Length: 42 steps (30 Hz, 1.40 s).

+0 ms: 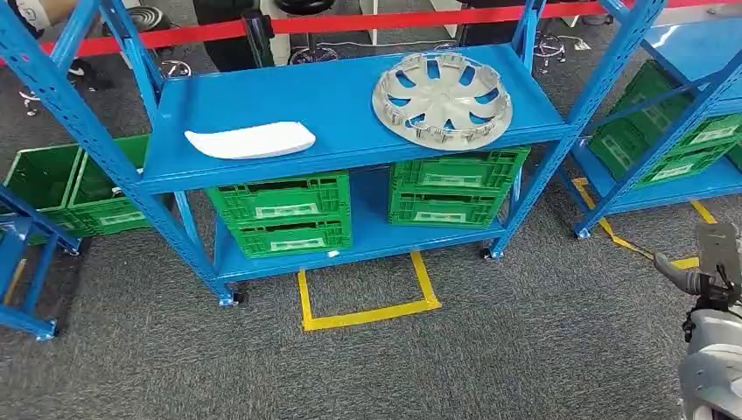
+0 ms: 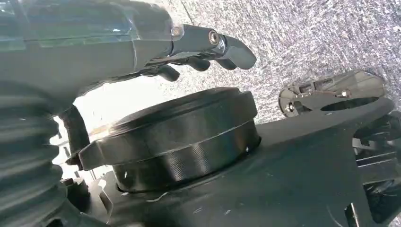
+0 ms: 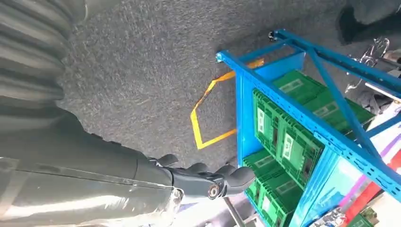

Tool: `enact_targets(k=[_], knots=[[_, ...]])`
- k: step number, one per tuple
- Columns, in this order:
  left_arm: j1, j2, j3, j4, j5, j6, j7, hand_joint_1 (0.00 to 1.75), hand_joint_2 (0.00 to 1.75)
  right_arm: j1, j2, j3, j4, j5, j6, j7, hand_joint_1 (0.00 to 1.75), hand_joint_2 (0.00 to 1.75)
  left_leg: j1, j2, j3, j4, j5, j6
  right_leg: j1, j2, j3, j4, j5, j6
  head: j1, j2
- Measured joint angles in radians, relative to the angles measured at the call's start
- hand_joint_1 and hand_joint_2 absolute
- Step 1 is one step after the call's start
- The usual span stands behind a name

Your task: Take the parts from the cabinet and place them on the table.

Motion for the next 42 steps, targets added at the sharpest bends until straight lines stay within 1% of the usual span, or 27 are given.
enact_targets(k=[3,7,12,14,16,17,20,21,22,23,24,26,28,30,33,36,38,40,41,42], knots=[[0.000,0.000,0.000,0.000,0.000,0.000,0.000,0.00,1.75,0.000,-0.003,-0.002,0.005,0.000,0.000,0.000,0.00,1.75,0.000,0.000,0.000,0.000,0.000,0.000,0.000,0.000,0.000,0.000,0.000,0.000,0.000,0.000],[0.000,0.002,0.000,0.001,0.000,0.000,0.012,0.00,1.75,-0.028,-0.005,-0.003,0.011,0.000,0.008,-0.056,0.00,1.75,0.000,0.002,-0.001,0.000,0.000,0.000,0.000,0.000,0.000,0.000,0.000,0.000,0.001,0.000],[0.001,0.013,0.002,0.002,0.031,-0.005,0.012,0.00,1.75,-0.181,-0.003,0.010,0.019,0.001,0.050,-0.095,0.00,1.75,-0.001,0.011,0.000,0.000,0.000,0.000,0.000,0.004,-0.001,0.001,0.001,0.000,0.001,0.000],[0.002,0.019,0.004,0.002,0.040,-0.011,0.020,0.00,1.75,-0.285,0.014,0.035,0.025,0.002,0.061,-0.100,0.00,1.75,-0.002,0.021,-0.005,0.000,0.000,0.000,-0.001,0.008,-0.004,0.005,0.002,-0.001,0.001,0.000],[0.001,0.027,0.004,0.002,0.049,-0.011,0.032,0.00,1.75,-0.401,0.050,0.074,0.030,0.002,0.085,-0.102,0.00,1.75,-0.004,0.031,-0.006,0.000,0.000,0.000,-0.003,0.017,-0.010,0.008,0.003,-0.001,0.000,0.000],[0.000,0.030,0.005,0.002,0.052,-0.015,0.037,0.00,1.75,-0.456,0.071,0.096,0.032,0.003,0.110,-0.103,0.00,1.75,-0.003,0.036,-0.006,0.000,0.000,0.000,-0.002,0.020,-0.011,0.008,0.004,-0.002,-0.001,0.000],[-0.003,0.036,0.005,0.002,0.057,-0.021,0.053,0.00,1.75,-0.573,0.164,0.164,0.040,0.003,0.235,-0.103,0.00,1.75,-0.003,0.048,-0.006,-0.001,0.000,0.000,0.000,0.025,-0.012,0.009,0.005,-0.004,0.000,0.000],[-0.003,0.037,0.005,0.002,0.057,-0.023,0.040,0.00,1.75,-0.596,0.193,0.188,0.042,0.003,0.295,-0.103,0.00,1.75,-0.003,0.051,-0.006,-0.001,0.000,0.000,0.000,0.026,-0.012,0.010,0.005,-0.004,0.000,0.000],[-0.003,0.037,0.005,0.002,0.051,-0.026,0.016,0.00,1.75,-0.615,0.235,0.218,0.045,0.003,0.355,-0.103,0.00,1.75,-0.003,0.056,-0.005,-0.001,0.000,0.000,0.001,0.028,-0.013,0.010,0.005,-0.004,0.000,0.000],[-0.002,0.036,0.005,0.002,0.043,-0.027,-0.009,0.00,1.75,-0.629,0.270,0.251,0.048,0.003,0.394,-0.104,0.00,1.75,-0.002,0.057,-0.005,-0.001,0.000,0.000,0.001,0.029,-0.014,0.011,0.005,-0.005,0.000,0.000],[-0.003,0.033,0.005,0.002,0.034,-0.026,-0.031,0.00,1.75,-0.638,0.317,0.291,0.050,0.003,0.401,-0.104,0.00,1.75,-0.001,0.057,-0.002,-0.001,0.000,0.000,0.002,0.030,-0.015,0.011,0.006,-0.006,0.000,0.000],[-0.003,0.033,0.004,0.002,0.025,-0.017,-0.055,0.00,1.75,-0.649,0.375,0.335,0.055,0.004,0.399,-0.103,0.00,1.75,0.000,0.051,-0.002,0.000,0.000,-0.001,0.003,0.026,-0.015,0.011,0.005,-0.006,-0.003,0.000],[-0.002,0.032,0.004,0.002,0.024,-0.015,-0.068,0.00,1.75,-0.665,0.402,0.372,0.056,0.003,0.387,-0.104,0.00,1.75,0.001,0.035,-0.005,0.000,0.003,-0.005,0.003,0.014,-0.015,0.011,0.004,-0.008,-0.004,0.000],[0.002,0.033,0.004,0.002,0.026,-0.015,-0.067,0.00,1.75,-0.687,0.414,0.411,0.057,0.002,0.372,-0.104,0.00,1.75,0.000,0.024,-0.007,0.000,0.005,-0.006,0.003,0.006,-0.015,0.011,0.004,-0.008,-0.004,0.000],[0.002,0.033,0.004,0.002,0.030,-0.021,-0.052,0.00,1.75,-0.718,0.419,0.456,0.056,0.002,0.386,-0.104,0.00,1.75,0.000,0.016,-0.010,0.000,0.005,-0.006,0.002,0.001,-0.015,0.010,0.004,-0.008,-0.004,0.000],[0.002,0.027,0.005,0.002,0.035,-0.024,-0.039,0.00,1.75,-0.735,0.435,0.499,0.056,0.001,0.404,-0.102,0.00,1.75,0.000,0.010,-0.011,0.000,0.005,-0.006,0.002,-0.002,-0.014,0.008,0.003,-0.008,-0.004,0.000],[0.002,0.023,0.005,0.002,0.040,-0.024,-0.039,0.00,1.75,-0.731,0.452,0.527,0.056,0.001,0.398,-0.088,0.00,1.75,0.000,0.010,-0.012,0.000,0.005,-0.006,0.002,-0.003,-0.013,0.008,0.003,-0.008,-0.003,0.000],[0.002,0.021,0.005,0.003,0.043,-0.024,-0.039,0.00,1.75,-0.717,0.478,0.559,0.056,0.001,0.371,-0.066,0.00,1.75,0.000,0.011,-0.011,0.000,0.005,-0.006,0.002,-0.002,-0.013,0.008,0.003,-0.008,-0.004,0.000],[0.002,0.019,0.005,0.003,0.048,-0.024,-0.039,0.00,1.75,-0.704,0.497,0.584,0.056,0.001,0.341,-0.048,0.00,1.75,0.000,0.012,-0.011,0.000,0.005,-0.006,0.002,-0.002,-0.013,0.008,0.003,-0.008,-0.003,0.000],[0.001,0.018,0.005,0.003,0.052,-0.023,-0.039,0.00,1.75,-0.688,0.512,0.607,0.056,0.002,0.292,-0.025,0.00,1.75,0.000,0.012,-0.010,0.000,0.005,-0.006,0.002,-0.002,-0.013,0.008,0.003,-0.008,-0.004,0.000]])
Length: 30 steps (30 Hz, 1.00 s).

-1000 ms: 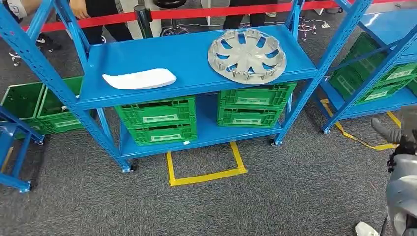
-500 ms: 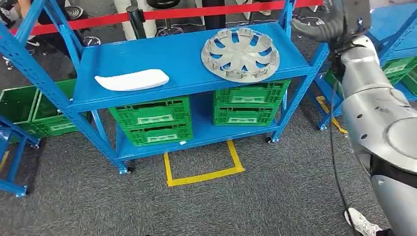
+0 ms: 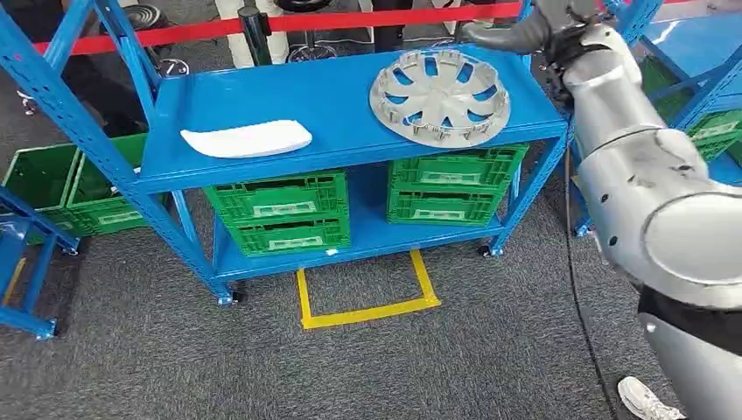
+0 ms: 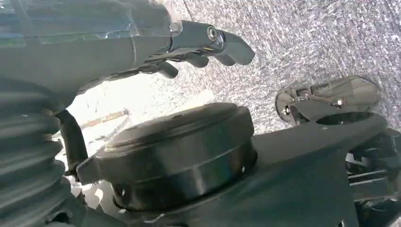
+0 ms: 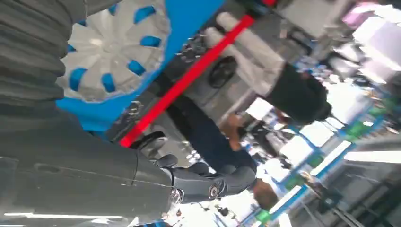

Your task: Take the parts from the cabinet and place them on the table.

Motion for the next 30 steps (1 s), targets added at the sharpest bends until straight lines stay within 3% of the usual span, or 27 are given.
enact_targets(k=[1,2,7,10,14,18,28,29,30], knots=[[0.000,-0.001,0.000,0.000,0.004,0.005,0.000,0.00,1.75,0.021,0.020,0.038,0.000,0.000,-0.073,0.031,0.00,1.75,0.000,0.000,0.000,0.000,0.000,0.000,0.000,0.000,0.000,0.000,0.000,0.000,0.000,0.000],[0.000,-0.001,0.000,0.000,0.009,0.005,0.000,0.00,0.00,0.039,0.034,0.065,0.000,0.000,-0.135,0.058,0.00,1.75,0.000,0.000,0.000,0.000,0.000,0.000,0.000,-0.001,0.000,0.000,0.000,0.000,0.000,0.000],[0.003,-0.001,0.000,0.000,0.016,0.008,0.009,0.00,0.00,0.098,0.078,0.211,-0.001,0.000,-0.357,0.151,0.00,1.75,0.001,-0.007,-0.001,0.000,0.001,-0.001,0.000,-0.005,0.000,0.000,-0.001,0.000,0.000,0.000],[0.005,-0.001,0.000,0.001,0.017,0.008,0.016,0.00,0.00,0.125,0.078,0.274,-0.002,0.000,-0.411,0.169,0.00,1.75,0.001,-0.010,-0.001,0.000,0.001,-0.001,0.000,-0.006,0.000,0.000,-0.001,-0.001,0.000,0.000],[0.006,-0.001,0.000,0.003,0.019,0.008,0.022,0.00,0.00,0.181,0.074,0.338,-0.010,-0.001,-0.541,0.165,0.00,1.75,0.000,-0.018,-0.001,0.000,0.001,-0.001,0.000,-0.009,0.001,0.000,-0.002,0.000,0.000,0.000],[0.007,-0.001,0.000,0.003,0.020,0.011,0.030,0.00,0.00,0.250,0.057,0.340,-0.010,-0.001,-0.662,0.090,0.00,1.75,0.000,-0.026,-0.001,0.001,0.001,-0.001,0.000,-0.015,0.002,-0.001,-0.003,0.000,0.000,0.000],[0.013,-0.001,0.000,0.004,0.034,0.023,0.031,0.00,0.00,0.317,-0.006,0.263,-0.018,-0.002,-0.601,0.059,0.00,1.75,0.000,-0.032,-0.003,0.001,0.001,-0.001,0.000,-0.020,0.002,-0.001,-0.004,0.000,0.000,0.000],[0.013,-0.001,0.000,0.005,0.034,0.023,0.031,0.00,0.00,0.324,-0.012,0.255,-0.018,-0.002,-0.599,0.059,0.00,0.00,0.000,-0.032,-0.003,0.001,0.001,-0.001,0.000,-0.020,0.002,-0.001,-0.004,0.000,0.000,0.000],[0.013,-0.001,0.000,0.005,0.034,0.023,0.031,0.00,0.00,0.328,-0.017,0.248,-0.018,-0.002,-0.597,0.059,0.00,0.00,0.000,-0.032,-0.003,0.001,0.001,-0.001,0.000,-0.020,0.002,-0.001,-0.004,0.000,0.000,0.000]])
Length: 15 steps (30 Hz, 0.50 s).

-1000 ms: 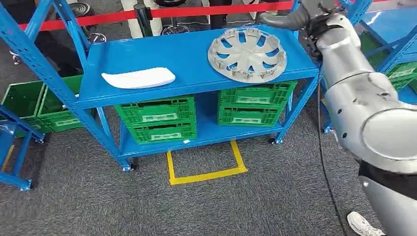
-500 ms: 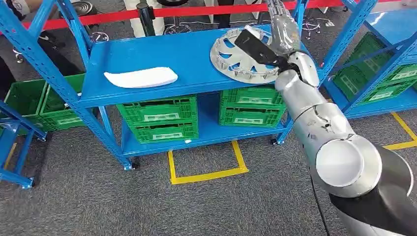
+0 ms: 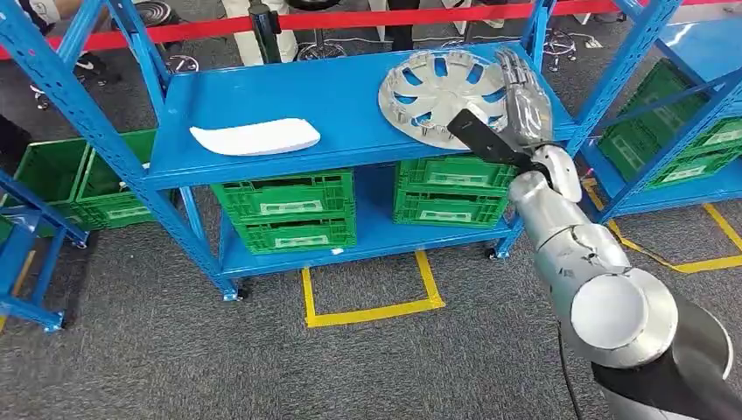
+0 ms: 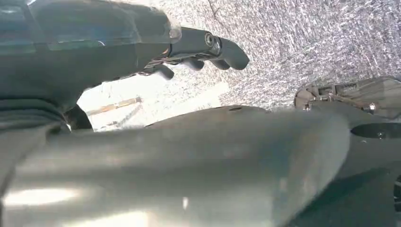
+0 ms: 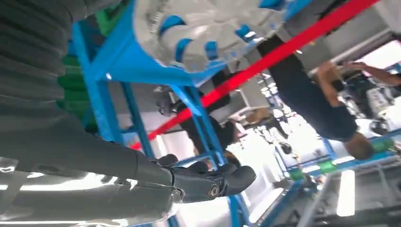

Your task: Take the parts from the cabinet and place them on the table.

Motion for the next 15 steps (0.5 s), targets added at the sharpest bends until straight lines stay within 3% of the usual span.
enact_targets(k=[1,7,15], knots=[[0.000,0.000,0.000,0.000,0.000,0.000,-0.003,0.00,0.00,0.003,-0.005,-0.010,0.000,0.000,0.011,0.000,0.00,1.75,0.000,0.000,0.000,0.000,0.000,0.000,0.000,0.000,0.000,0.000,0.000,0.000,0.000,0.000],[0.000,0.000,0.000,0.001,0.000,-0.010,-0.031,0.00,0.00,0.020,-0.021,-0.043,0.000,0.000,0.063,0.005,0.00,1.75,0.000,0.003,0.000,0.000,0.000,0.000,0.000,0.000,0.000,0.000,0.000,0.000,0.000,0.000],[0.000,0.000,0.000,0.001,0.000,-0.021,-0.031,0.00,0.00,0.025,-0.027,-0.062,0.000,0.000,0.075,0.005,0.00,1.75,0.000,0.007,0.000,0.000,0.000,0.000,0.000,0.001,0.000,0.000,0.000,0.000,0.000,0.000]])
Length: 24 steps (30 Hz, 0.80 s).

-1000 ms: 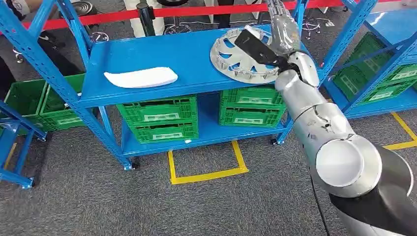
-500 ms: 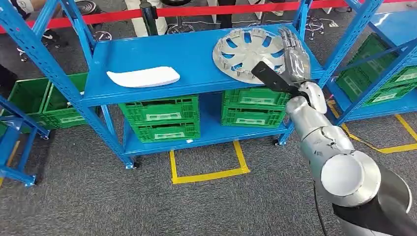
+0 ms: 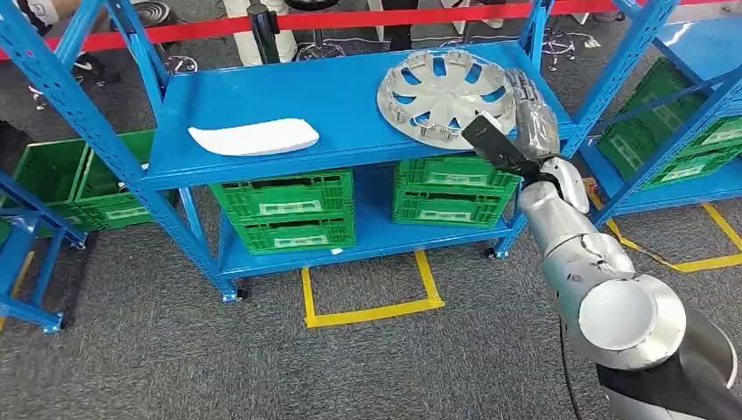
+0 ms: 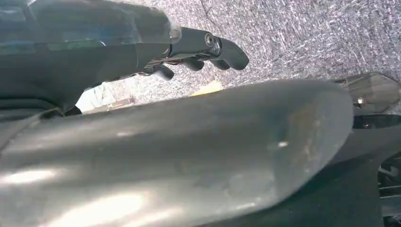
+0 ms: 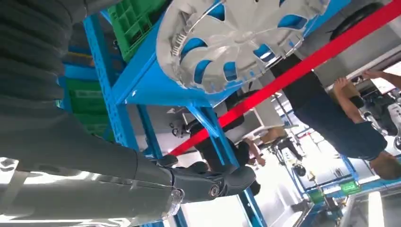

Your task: Take the parts from the cabinet and place them on the table.

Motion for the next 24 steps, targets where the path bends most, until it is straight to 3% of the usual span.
enact_targets(k=[24], knots=[[0.000,-0.002,0.000,0.003,-0.003,0.000,-0.020,0.00,0.00,0.001,-0.012,-0.032,0.000,0.000,0.010,-0.019,0.00,1.75,0.000,0.005,0.000,0.000,0.000,0.000,0.000,0.003,0.000,0.000,0.000,0.000,0.000,0.000]])
